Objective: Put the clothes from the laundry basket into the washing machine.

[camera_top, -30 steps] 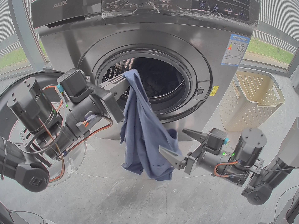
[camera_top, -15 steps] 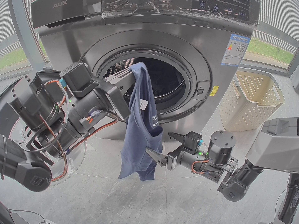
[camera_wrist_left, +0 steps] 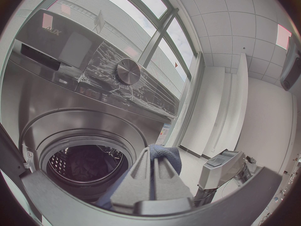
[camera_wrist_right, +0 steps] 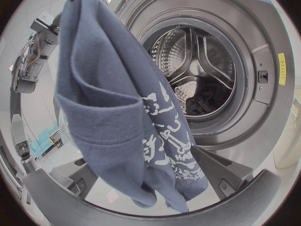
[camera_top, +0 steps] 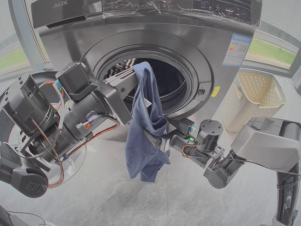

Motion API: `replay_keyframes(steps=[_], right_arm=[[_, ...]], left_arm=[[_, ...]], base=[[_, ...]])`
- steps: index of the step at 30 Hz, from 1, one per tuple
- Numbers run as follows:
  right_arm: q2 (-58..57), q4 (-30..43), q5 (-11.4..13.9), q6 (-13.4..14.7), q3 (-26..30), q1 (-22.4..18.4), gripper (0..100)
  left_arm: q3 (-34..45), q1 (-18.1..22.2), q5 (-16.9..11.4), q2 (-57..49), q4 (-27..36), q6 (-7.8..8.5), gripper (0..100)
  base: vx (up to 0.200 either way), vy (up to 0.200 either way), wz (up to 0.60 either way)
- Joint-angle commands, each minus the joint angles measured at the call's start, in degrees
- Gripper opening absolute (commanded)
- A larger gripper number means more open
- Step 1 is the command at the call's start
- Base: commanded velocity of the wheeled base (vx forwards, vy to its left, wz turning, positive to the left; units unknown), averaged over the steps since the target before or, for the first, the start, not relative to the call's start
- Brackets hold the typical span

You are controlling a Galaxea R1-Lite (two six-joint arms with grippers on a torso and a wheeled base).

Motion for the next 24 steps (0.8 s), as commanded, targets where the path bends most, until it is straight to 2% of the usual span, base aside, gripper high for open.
replay_keyframes(steps=[1,7,8,11,14,16,20,24], right_arm=[[5.2,0.5,0.0,0.0,-4.8,-1.5,100],[8.4,-0.3,-0.1,-0.1,-8.0,-1.5,100],[8.5,-0.4,-0.1,-0.1,-8.2,-1.5,0],[7.8,-0.5,-0.1,-0.4,-7.8,-1.6,0],[6.9,-1.0,-0.1,-0.4,-6.5,-2.2,0],[4.5,-2.6,0.0,-0.5,-3.5,-3.3,0],[1.2,-4.2,0.2,-0.4,0.0,-4.8,0],[-2.8,-5.0,0.3,-0.3,3.0,-5.2,0]], left_arm=[[0.5,-0.7,-0.1,-1.3,0.1,-0.02,0],[0.5,-0.7,-0.1,-1.8,0.1,-0.02,0],[0.6,-0.5,-0.1,-1.9,0.1,-0.02,0],[1.0,0.4,0.6,-1.5,0.2,0.07,0],[2.5,3.3,0.5,-1.6,0.4,0.77,0],[4.2,5.9,0.1,-1.4,0.3,1.04,0],[7.6,7.8,-0.1,-1.4,0.0,1.13,0],[11.6,9.2,-1.5,-0.8,0.0,1.13,0]], base=[[0.0,0.0,0.0],[0.0,0.0,0.0],[0.0,0.0,0.0],[0.0,0.0,0.0],[0.0,0.0,0.0],[0.0,0.0,0.0],[0.0,0.0,0.0],[0.0,0.0,0.0]])
